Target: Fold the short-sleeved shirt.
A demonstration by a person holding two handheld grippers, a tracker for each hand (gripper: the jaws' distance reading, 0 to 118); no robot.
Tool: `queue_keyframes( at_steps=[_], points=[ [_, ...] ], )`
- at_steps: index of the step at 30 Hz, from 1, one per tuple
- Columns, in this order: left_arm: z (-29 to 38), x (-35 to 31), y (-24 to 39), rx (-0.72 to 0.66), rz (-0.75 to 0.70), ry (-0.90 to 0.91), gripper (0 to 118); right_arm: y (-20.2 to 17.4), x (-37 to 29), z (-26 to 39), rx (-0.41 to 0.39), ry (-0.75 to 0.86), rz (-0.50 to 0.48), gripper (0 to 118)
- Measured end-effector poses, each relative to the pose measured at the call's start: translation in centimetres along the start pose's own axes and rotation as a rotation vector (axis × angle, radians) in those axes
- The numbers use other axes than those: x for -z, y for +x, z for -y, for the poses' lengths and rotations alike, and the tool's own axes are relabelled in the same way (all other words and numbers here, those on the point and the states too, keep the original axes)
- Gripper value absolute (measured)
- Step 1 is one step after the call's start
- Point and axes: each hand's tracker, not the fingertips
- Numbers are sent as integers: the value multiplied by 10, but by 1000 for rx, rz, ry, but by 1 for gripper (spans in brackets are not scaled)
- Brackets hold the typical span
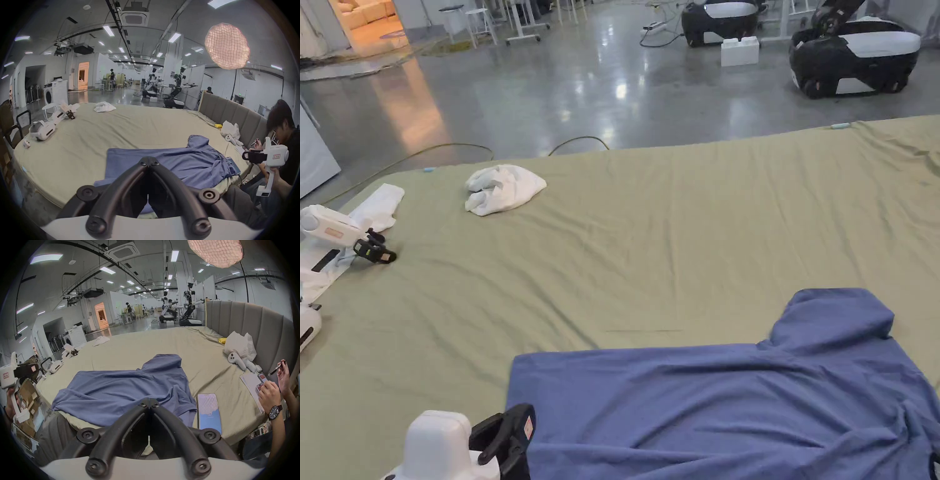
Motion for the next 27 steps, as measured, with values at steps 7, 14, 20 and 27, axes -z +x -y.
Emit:
queue_keyframes(
  at_steps=[7, 14, 20, 27],
  points=[
    [-29, 166, -76, -122, -45, -253, 48, 1, 21, -2, -5, -50, -13, 0],
    [-34, 293, -130, -203, -200, -437, 77, 24, 26, 15, 35, -156, 47, 0],
    [-32, 306, -99, -113, -182, -522, 47, 49, 34, 18, 50, -212, 105, 0],
    [-33, 337, -85, 11, -230, -680, 4, 83, 112, -67, 72, -243, 72, 6]
  ],
)
